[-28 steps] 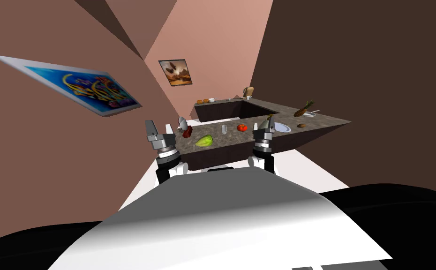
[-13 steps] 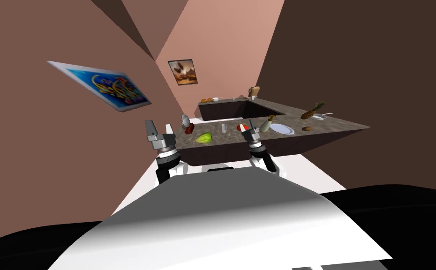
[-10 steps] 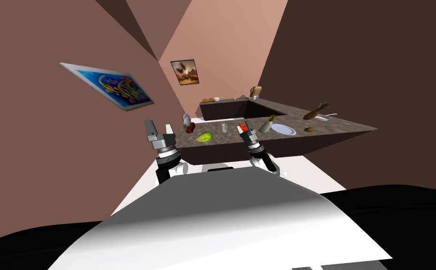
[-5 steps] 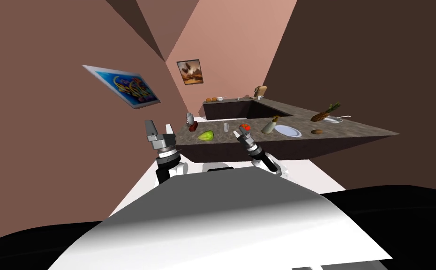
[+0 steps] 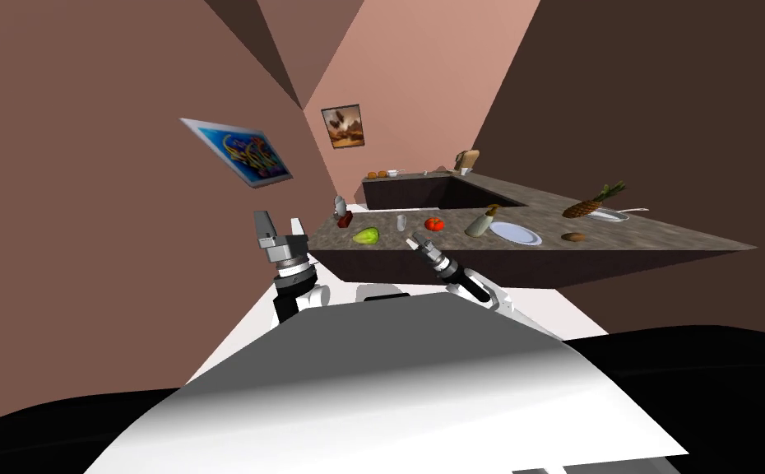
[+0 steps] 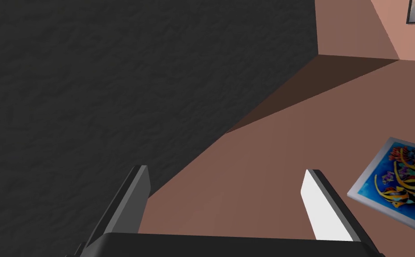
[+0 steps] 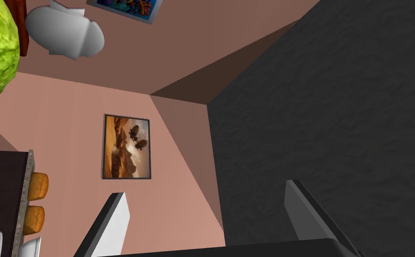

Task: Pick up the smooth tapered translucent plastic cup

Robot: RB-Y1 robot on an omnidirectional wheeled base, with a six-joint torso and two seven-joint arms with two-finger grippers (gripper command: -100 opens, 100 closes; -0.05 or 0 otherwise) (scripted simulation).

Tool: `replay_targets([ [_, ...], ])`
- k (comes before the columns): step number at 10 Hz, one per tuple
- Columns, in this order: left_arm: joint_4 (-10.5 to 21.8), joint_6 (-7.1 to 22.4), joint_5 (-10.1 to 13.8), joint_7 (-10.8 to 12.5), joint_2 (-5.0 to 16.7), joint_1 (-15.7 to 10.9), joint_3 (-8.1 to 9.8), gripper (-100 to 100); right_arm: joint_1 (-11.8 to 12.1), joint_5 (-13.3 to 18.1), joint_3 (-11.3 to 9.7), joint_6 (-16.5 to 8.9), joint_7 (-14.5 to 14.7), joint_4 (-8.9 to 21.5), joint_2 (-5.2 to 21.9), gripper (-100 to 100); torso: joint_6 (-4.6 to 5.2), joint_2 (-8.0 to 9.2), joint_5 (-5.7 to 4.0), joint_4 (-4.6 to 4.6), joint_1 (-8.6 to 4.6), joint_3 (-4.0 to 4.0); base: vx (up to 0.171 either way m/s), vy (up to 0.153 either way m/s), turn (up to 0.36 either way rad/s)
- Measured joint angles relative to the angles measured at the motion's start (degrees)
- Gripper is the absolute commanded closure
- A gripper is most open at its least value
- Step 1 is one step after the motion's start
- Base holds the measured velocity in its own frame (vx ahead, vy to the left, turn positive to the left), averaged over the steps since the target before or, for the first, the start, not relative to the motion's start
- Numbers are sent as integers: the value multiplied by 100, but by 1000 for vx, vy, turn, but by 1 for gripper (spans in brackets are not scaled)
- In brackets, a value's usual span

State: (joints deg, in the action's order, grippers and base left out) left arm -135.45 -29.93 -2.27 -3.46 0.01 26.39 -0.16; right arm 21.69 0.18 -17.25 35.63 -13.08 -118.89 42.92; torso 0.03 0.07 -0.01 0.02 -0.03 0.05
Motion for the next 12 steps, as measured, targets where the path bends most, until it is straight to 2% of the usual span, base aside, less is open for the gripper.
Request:
replay_targets([
  [4,0,0,0,0,0,0,0,0,-33,139,-324,64,-136,290,719,-100,1,-3,1,0,2,-2,-24,10,148],
  [5,0,0,0,0,0,-1,0,0,-62,199,-453,115,-169,459,879,-100,-4,-5,1,-1,6,-3,-14,16,99],
  [7,0,0,0,0,0,1,0,0,-80,224,-519,132,-221,533,1172,-100,2,-8,1,-1,3,-4,-9,15,99],
  [10,0,0,0,0,0,0,0,0,-120,333,-763,236,-335,893,1688,-100,-3,-9,1,-2,8,-5,-8,20,135],
  [11,0,0,0,0,0,1,0,0,-57,358,-799,230,-347,884,1879,-100,2,-9,2,-2,8,-5,-2,34,221],
  [12,0,0,0,0,0,0,0,0,-58,392,-878,264,-396,1003,2091,-100,-3,-11,2,-2,11,-6,2,24,106],
])
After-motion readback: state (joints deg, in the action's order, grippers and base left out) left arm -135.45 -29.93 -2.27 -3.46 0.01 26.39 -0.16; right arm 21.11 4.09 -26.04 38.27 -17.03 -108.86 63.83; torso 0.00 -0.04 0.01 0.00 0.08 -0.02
